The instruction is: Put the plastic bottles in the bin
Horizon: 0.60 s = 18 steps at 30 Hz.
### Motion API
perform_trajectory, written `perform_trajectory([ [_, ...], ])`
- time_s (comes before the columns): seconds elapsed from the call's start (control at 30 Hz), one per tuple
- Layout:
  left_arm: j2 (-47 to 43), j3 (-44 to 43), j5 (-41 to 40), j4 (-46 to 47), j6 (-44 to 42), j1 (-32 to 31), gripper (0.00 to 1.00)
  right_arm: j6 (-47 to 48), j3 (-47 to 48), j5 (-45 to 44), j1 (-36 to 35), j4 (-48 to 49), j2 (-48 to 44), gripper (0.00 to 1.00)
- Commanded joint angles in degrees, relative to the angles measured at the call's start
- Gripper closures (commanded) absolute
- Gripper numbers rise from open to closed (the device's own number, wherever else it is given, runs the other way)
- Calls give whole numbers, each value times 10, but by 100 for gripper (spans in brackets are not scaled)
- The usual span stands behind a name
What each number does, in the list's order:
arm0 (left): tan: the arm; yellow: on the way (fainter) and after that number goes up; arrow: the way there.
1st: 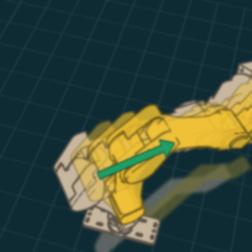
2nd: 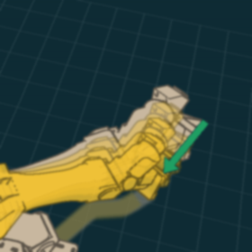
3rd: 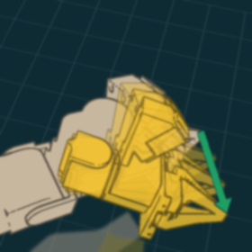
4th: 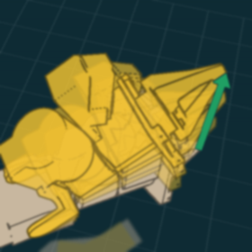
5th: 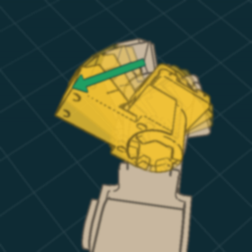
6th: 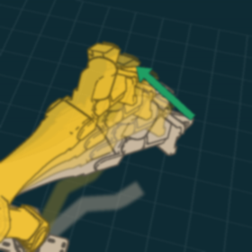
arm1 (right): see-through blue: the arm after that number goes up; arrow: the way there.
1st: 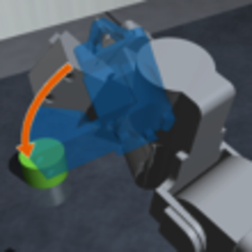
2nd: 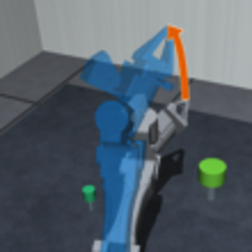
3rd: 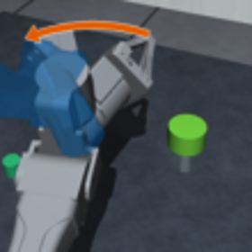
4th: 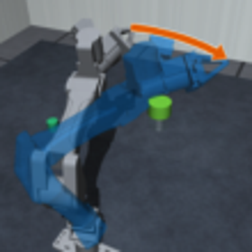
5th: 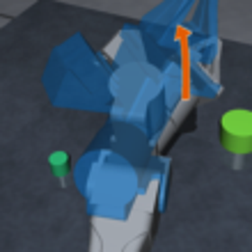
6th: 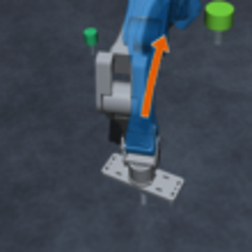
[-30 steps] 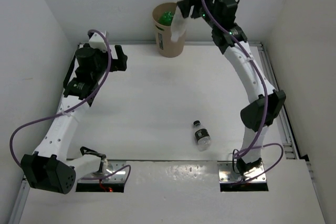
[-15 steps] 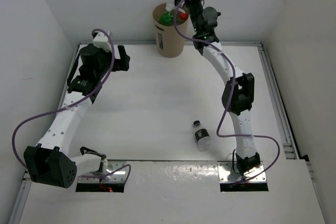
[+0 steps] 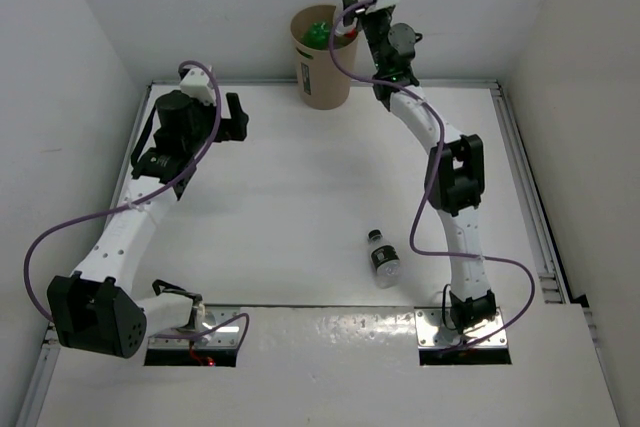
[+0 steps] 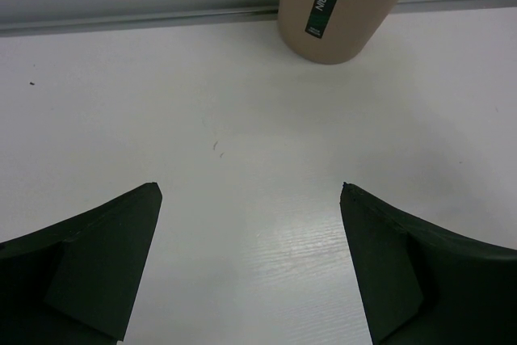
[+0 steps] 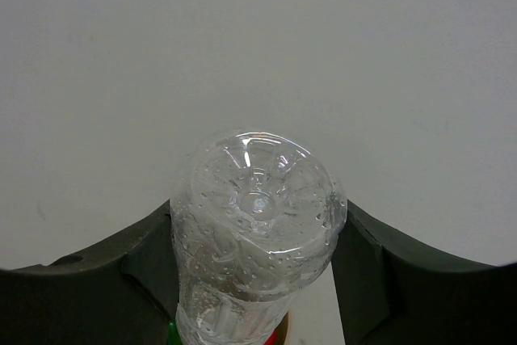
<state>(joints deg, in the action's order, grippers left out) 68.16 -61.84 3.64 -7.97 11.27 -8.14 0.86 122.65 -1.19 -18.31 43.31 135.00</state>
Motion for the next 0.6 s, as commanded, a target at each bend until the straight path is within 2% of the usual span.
perform_trajectory([
  [0.0,-1,0,-2,24,3,5,0,23,6,5,-5,38,4,100],
  [0.57,4,0,-2,8,3,5,0,36,13,56,-16,10,63,98],
])
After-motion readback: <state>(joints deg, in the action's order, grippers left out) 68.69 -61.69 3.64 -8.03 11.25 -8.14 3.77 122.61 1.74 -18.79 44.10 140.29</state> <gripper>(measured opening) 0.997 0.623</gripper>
